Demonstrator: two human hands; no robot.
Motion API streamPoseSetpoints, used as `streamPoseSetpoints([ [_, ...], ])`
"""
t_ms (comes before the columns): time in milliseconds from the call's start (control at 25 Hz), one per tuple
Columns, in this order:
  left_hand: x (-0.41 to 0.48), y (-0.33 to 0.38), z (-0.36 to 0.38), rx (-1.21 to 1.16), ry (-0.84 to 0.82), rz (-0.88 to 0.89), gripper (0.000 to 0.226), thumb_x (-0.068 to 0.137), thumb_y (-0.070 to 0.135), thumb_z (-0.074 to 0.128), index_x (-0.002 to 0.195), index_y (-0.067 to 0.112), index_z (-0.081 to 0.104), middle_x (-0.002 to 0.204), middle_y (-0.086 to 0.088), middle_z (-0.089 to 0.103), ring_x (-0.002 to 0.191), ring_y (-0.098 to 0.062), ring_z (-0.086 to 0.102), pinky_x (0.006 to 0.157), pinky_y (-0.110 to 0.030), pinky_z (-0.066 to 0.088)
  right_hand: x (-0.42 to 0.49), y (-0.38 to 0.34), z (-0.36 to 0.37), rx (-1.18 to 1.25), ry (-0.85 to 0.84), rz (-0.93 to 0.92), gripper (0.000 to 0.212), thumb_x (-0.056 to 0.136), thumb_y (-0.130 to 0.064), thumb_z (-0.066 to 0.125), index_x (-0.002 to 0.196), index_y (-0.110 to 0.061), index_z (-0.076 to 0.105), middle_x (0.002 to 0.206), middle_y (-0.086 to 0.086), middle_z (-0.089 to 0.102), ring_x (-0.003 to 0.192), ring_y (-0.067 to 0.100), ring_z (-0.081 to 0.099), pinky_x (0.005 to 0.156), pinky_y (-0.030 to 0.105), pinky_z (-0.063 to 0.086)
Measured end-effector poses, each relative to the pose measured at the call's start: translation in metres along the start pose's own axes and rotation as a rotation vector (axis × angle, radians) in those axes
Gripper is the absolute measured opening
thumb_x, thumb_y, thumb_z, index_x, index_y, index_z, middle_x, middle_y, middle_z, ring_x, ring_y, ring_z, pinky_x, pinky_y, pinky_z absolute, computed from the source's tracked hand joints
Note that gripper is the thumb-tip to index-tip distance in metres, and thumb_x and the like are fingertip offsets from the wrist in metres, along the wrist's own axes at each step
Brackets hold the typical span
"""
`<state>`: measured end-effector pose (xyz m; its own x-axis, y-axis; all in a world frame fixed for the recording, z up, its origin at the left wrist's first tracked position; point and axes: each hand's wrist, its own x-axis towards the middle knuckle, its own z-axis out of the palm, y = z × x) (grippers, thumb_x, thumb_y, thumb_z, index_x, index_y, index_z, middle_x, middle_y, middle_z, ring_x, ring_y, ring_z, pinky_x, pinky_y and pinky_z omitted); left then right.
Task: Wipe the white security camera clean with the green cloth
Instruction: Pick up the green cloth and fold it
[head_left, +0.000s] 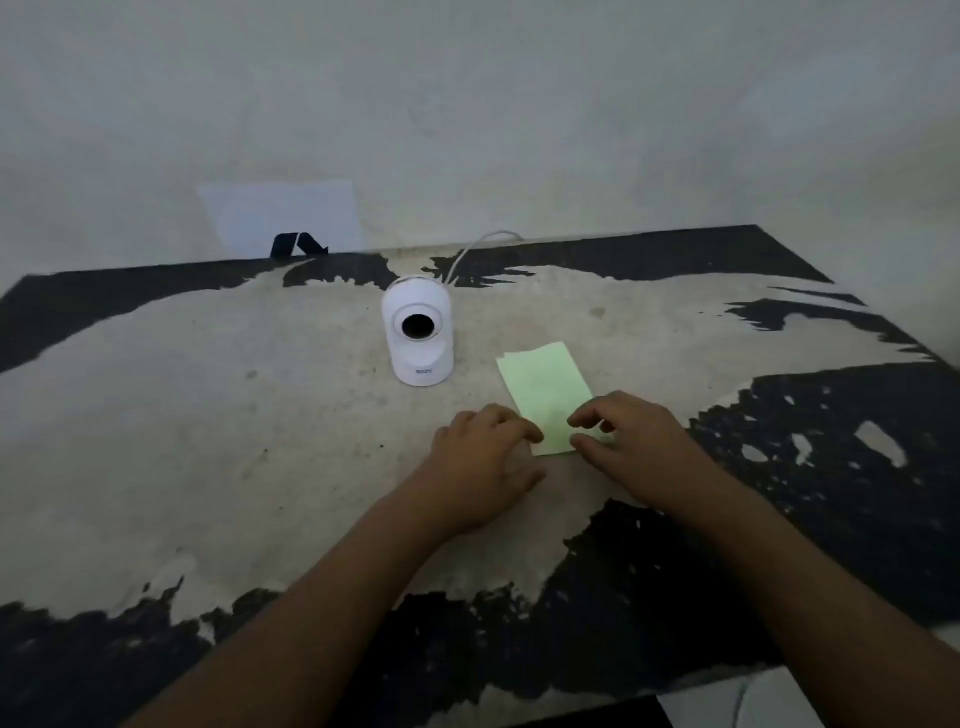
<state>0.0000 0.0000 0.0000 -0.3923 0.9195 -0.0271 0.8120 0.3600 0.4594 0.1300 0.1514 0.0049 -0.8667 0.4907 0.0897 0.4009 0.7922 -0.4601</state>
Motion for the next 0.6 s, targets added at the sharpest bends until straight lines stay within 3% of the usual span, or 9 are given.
streamPoseSetpoints([
  [200,0.021,0.014,0.014,0.159,0.106,-0.074,0.029,0.089,0.042,0.049,0.113,0.029,0.056,0.13,0.002,0.044,0.122,-0.027,0.035,0.096,-0.039,0.028,-0.01,0.004,-0.003,0.006,0.054,0.07,0.025,0.086,-0.03,0.063,0.109,-0.023,0.066,0.113,0.004,0.061,0.102,0.021,0.056,0.089,0.035,0.044],
  [320,0.031,0.013,0.013,0.19,0.147,-0.06,0.022,0.091,0.036,0.047,0.104,0.024,0.06,0.126,0.002,0.046,0.119,-0.026,0.036,0.09,-0.036,0.027,-0.011,0.005,-0.006,0.017,0.034,0.086,0.034,0.084,-0.036,0.064,0.116,-0.027,0.061,0.123,0.002,0.054,0.115,0.024,0.049,0.1,0.043,0.04],
  [480,0.025,0.016,-0.007,-0.176,0.161,-0.031,0.013,0.091,0.028,0.05,0.093,0.02,0.06,0.112,0.001,0.06,0.107,-0.022,0.051,0.09,-0.038,0.043,-0.01,0.0,-0.01,-0.005,-0.052,0.056,0.052,0.078,-0.039,0.069,0.126,-0.035,0.05,0.133,-0.006,0.043,0.121,0.018,0.039,0.105,0.04,0.033],
  [600,0.007,0.025,-0.041,-0.434,0.153,0.028,0.012,0.091,0.025,0.052,0.082,0.022,0.059,0.098,0.003,0.069,0.084,-0.009,0.06,0.079,-0.028,0.049,-0.009,-0.016,-0.017,0.16,0.09,-0.066,0.019,0.083,-0.028,0.066,0.101,-0.03,0.061,0.104,-0.008,0.058,0.096,0.012,0.053,0.086,0.036,0.044],
])
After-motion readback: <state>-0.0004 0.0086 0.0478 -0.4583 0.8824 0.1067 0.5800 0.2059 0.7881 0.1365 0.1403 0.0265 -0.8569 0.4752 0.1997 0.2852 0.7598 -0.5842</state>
